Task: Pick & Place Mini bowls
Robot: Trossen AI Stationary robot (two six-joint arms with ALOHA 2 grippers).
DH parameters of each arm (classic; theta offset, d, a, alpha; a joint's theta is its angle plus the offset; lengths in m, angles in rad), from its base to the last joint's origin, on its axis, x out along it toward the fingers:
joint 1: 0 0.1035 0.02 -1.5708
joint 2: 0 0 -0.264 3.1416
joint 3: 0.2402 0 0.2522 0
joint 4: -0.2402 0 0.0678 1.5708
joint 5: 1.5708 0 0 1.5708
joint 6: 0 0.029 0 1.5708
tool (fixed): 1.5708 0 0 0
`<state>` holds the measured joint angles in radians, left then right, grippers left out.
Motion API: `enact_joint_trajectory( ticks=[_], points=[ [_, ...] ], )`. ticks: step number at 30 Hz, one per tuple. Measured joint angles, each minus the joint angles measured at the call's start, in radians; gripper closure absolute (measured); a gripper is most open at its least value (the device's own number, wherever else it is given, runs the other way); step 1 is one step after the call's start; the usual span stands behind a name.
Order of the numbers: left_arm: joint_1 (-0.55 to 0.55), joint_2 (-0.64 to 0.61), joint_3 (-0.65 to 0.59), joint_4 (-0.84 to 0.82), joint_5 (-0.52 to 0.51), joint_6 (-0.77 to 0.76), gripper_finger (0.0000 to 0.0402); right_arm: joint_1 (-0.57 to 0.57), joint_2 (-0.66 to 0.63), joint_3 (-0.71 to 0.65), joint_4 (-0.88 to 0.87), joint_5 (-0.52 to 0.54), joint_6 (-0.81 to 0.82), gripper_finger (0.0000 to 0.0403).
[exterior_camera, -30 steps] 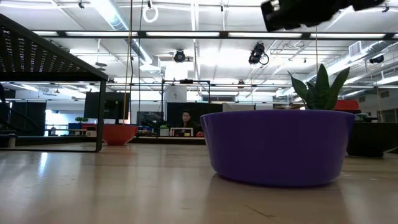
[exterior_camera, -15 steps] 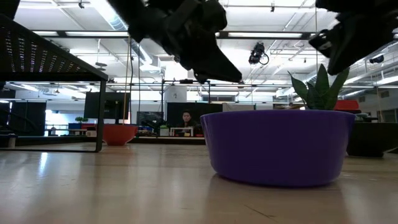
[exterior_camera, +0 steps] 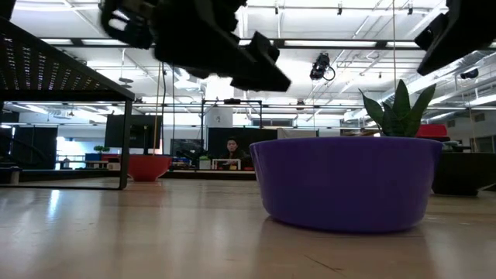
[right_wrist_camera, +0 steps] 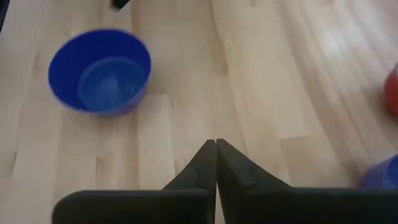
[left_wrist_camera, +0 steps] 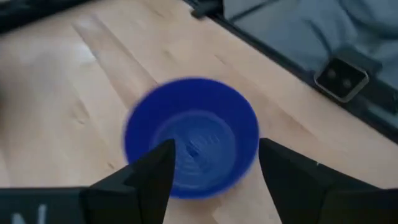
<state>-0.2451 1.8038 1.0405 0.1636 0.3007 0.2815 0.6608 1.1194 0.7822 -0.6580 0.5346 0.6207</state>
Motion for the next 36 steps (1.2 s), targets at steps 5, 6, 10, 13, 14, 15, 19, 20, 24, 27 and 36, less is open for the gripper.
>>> enact_joint_trajectory(
  ticks=[5,6,10,13,14,15,19,20,24,27,36],
  points=[
    [-0.053,0.009,0.000,-0.037,-0.014,0.080,0.0192,0.007,0.000,0.000,0.058,0.027,-0.003,0.0398],
    [-0.062,0.008,0.001,-0.037,-0.030,0.106,0.0199,0.007,0.000,0.000,0.068,0.028,-0.010,0.0399],
    [-0.094,0.008,0.001,-0.045,-0.070,0.241,0.0214,0.007,0.000,0.000,0.096,0.030,-0.035,0.0398],
    [-0.110,0.013,0.001,-0.048,-0.118,0.327,0.0214,0.007,0.001,0.000,0.102,0.030,-0.035,0.0394],
    [-0.111,0.019,0.001,-0.047,-0.125,0.337,0.0213,0.007,0.001,0.000,0.105,0.031,-0.032,0.0394],
    [-0.107,0.024,0.001,-0.051,-0.128,0.341,0.0212,0.007,0.001,0.000,0.106,0.034,-0.029,0.0394],
    [-0.087,0.054,0.001,-0.049,-0.116,0.344,0.0213,0.007,0.001,0.000,0.115,0.041,-0.034,0.0396],
    [-0.083,0.062,0.001,-0.043,-0.117,0.344,0.0214,0.007,0.001,0.000,0.123,0.041,-0.038,0.0397],
    [-0.077,0.063,0.001,-0.041,-0.094,0.350,0.0218,0.007,0.001,0.000,0.153,0.041,-0.065,0.0395],
    [-0.077,0.054,0.001,-0.050,-0.113,0.305,0.0218,0.006,0.011,-0.007,0.249,0.017,-0.114,0.0390],
    [-0.027,0.033,0.037,-0.052,-0.149,0.047,0.0218,-0.042,0.232,-0.069,0.678,-0.439,-0.532,0.0333]
  ],
)
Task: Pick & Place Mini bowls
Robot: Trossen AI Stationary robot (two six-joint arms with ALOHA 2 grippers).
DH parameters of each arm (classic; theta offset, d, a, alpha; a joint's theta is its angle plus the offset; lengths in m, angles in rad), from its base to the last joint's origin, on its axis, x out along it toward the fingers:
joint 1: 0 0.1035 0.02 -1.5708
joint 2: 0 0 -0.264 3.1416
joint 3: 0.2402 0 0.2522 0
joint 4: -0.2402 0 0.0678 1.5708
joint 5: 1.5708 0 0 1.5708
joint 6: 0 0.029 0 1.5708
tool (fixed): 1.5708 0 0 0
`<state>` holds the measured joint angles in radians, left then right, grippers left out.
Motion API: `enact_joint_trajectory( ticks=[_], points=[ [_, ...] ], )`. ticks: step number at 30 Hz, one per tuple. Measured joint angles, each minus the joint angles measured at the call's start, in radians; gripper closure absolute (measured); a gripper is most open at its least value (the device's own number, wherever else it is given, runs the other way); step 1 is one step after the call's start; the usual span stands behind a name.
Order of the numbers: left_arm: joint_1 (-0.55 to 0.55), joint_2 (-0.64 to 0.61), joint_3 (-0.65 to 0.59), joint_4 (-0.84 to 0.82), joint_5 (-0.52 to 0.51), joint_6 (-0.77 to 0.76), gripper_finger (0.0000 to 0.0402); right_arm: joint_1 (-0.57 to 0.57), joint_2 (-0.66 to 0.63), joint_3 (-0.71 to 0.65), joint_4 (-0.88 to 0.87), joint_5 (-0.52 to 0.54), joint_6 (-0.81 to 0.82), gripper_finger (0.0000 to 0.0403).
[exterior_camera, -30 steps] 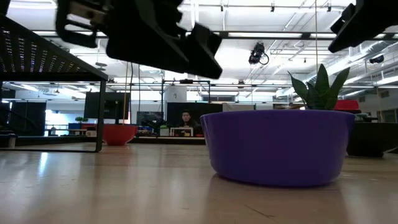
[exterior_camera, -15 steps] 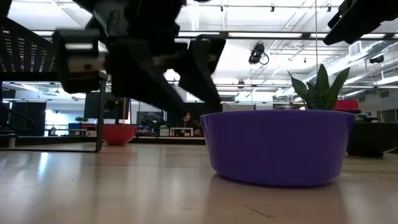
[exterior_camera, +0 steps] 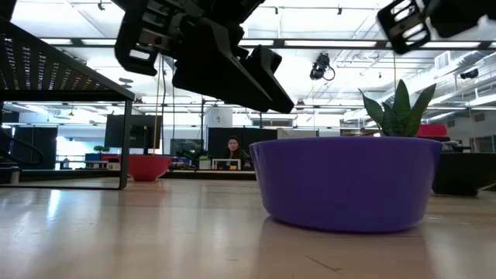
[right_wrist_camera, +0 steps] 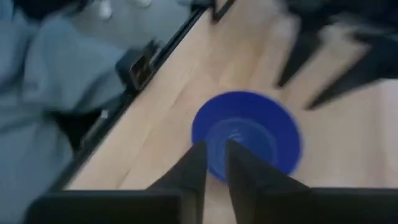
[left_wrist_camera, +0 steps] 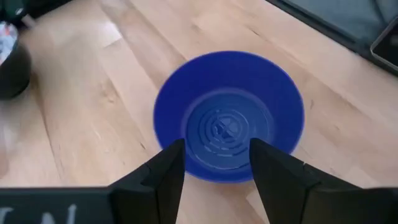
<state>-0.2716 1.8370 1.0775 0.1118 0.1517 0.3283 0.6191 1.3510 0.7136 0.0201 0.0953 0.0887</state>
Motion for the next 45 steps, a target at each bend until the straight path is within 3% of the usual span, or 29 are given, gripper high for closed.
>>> enact_joint_trajectory(
  ticks=[6,13,29,33,38,42,45],
  points=[
    [0.027,0.000,0.001,0.012,-0.072,-0.095,0.0218,-0.019,0.176,0.058,-0.014,-0.059,-0.270,0.0274],
    [0.034,0.000,0.001,0.049,-0.167,-0.180,0.0218,-0.052,0.268,0.089,-0.013,-0.036,-0.489,0.0262],
    [0.034,0.001,0.001,0.109,-0.238,-0.189,0.0218,-0.106,0.351,0.093,0.022,-0.180,-0.781,0.0299],
    [0.034,0.001,0.001,0.111,-0.238,-0.189,0.0218,-0.109,0.355,0.093,0.026,-0.190,-0.826,0.0326],
    [0.034,0.001,0.001,0.117,-0.237,-0.189,0.0218,-0.112,0.355,0.093,0.024,-0.190,-0.825,0.0388],
    [0.034,0.001,0.001,0.121,-0.203,-0.181,0.0215,-0.112,0.340,0.091,0.012,-0.191,-0.791,0.0391],
    [0.034,0.001,0.001,0.120,-0.163,-0.176,0.0198,-0.112,0.286,0.091,-0.023,-0.193,-0.677,0.0396]
  ],
)
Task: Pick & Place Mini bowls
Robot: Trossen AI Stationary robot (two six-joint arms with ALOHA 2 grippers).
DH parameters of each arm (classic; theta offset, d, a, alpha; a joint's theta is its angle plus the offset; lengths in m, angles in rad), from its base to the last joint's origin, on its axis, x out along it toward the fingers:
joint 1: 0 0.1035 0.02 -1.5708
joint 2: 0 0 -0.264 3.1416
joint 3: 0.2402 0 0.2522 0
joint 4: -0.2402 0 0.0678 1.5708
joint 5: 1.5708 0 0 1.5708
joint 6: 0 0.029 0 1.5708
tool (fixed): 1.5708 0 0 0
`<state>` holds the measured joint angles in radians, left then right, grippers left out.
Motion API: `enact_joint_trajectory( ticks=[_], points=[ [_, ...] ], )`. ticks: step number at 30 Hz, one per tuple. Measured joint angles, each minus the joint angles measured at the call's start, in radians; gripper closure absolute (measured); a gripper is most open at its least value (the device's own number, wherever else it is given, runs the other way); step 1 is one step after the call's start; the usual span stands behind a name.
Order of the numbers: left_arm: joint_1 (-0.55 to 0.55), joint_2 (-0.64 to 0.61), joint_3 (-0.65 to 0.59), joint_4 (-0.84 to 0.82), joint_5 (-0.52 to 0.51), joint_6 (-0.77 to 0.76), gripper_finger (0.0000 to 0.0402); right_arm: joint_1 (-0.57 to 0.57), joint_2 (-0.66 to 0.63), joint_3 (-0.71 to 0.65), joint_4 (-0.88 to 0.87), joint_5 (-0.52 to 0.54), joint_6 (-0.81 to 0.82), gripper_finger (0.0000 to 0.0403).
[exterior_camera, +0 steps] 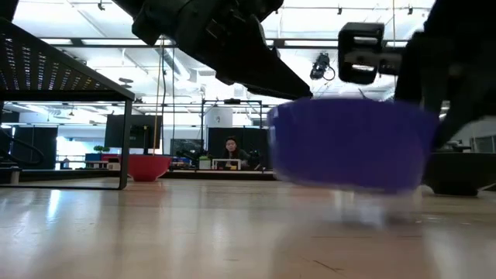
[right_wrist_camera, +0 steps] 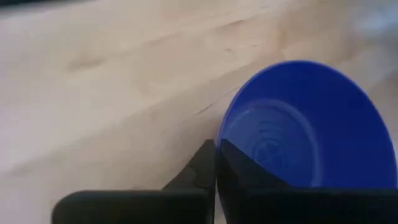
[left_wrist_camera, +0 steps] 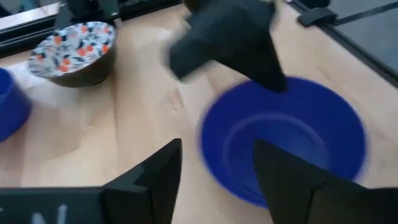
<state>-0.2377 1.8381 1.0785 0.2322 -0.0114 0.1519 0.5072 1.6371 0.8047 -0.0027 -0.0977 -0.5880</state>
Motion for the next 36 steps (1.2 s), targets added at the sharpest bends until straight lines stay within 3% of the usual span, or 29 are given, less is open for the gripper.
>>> enact_joint_trajectory(
  ticks=[8,17,26,36],
  points=[
    [0.000,0.000,0.000,0.037,0.063,0.091,0.0125,-0.037,-0.204,-0.075,-0.079,-0.103,0.336,0.0400],
    [0.002,0.000,0.000,0.089,0.095,0.091,0.0131,-0.212,-0.294,-0.254,0.308,-0.280,0.615,0.0402],
    [0.027,0.000,-0.001,0.084,0.185,-0.021,0.0191,-0.245,-0.288,-0.260,0.371,-0.288,0.610,0.0402],
    [0.033,0.000,0.000,0.098,0.295,-0.028,0.0327,-0.245,-0.279,-0.258,0.370,-0.286,0.576,0.0397]
  ],
)
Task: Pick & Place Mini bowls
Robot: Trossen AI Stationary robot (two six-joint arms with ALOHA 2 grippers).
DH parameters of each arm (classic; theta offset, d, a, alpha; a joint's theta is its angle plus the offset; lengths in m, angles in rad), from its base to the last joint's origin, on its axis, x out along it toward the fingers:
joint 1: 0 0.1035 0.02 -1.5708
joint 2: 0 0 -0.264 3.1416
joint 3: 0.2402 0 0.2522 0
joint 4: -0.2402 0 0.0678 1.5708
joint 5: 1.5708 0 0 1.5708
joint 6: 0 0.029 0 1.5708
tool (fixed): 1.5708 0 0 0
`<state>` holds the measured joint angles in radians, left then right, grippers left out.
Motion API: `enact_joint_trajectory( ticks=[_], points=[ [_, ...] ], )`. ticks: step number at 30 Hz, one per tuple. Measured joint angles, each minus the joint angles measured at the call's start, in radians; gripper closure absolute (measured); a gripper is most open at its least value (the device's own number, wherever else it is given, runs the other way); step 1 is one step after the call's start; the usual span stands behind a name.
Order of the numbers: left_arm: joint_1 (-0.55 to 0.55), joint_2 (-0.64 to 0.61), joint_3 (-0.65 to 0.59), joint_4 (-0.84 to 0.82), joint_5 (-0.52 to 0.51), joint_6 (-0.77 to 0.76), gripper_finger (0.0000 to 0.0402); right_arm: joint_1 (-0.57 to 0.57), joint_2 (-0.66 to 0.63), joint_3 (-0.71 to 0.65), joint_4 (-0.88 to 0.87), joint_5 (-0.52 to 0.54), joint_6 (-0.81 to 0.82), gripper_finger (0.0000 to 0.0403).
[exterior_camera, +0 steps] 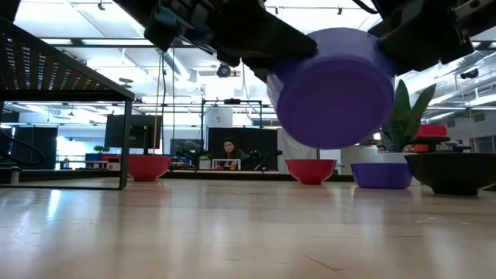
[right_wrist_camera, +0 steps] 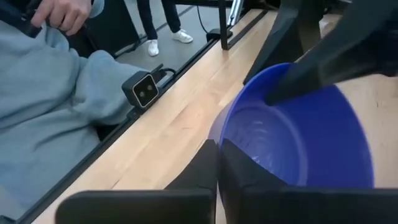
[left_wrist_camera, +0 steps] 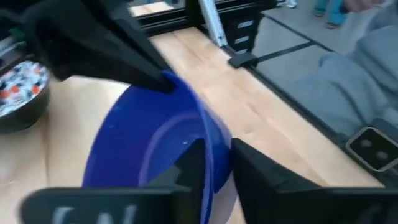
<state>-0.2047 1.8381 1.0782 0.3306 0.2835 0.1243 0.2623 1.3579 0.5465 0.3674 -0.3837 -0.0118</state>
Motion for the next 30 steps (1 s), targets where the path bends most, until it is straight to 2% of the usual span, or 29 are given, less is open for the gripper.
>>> enact_joint_trajectory(
  ticks=[5,11,15,18,22,27,30],
  points=[
    [0.000,0.001,-0.001,-0.015,0.056,0.047,0.0389,0.000,0.000,0.003,0.044,0.039,-0.054,0.0377],
    [-0.001,0.001,0.012,-0.009,0.045,0.069,0.0393,0.001,-0.030,0.003,0.127,0.057,-0.101,0.0337],
    [-0.002,0.001,0.076,-0.097,0.031,0.069,0.0395,0.011,-0.125,0.003,0.052,0.087,-0.086,0.0315],
    [-0.002,0.001,0.175,-0.296,-0.008,0.082,0.0394,0.039,-0.211,0.002,-0.037,0.111,-0.051,0.0309],
    [-0.003,0.001,0.345,-0.650,-0.116,0.104,0.0396,0.096,-0.295,0.002,-0.198,0.203,-0.023,0.0311],
    [-0.015,0.001,0.580,-1.055,-0.252,0.064,0.0396,0.164,-0.312,0.002,-0.291,0.317,0.026,0.0325],
    [-0.039,0.001,0.715,-1.302,-0.333,-0.028,0.0397,0.193,-0.298,0.001,-0.297,0.359,0.022,0.0334]
  ],
)
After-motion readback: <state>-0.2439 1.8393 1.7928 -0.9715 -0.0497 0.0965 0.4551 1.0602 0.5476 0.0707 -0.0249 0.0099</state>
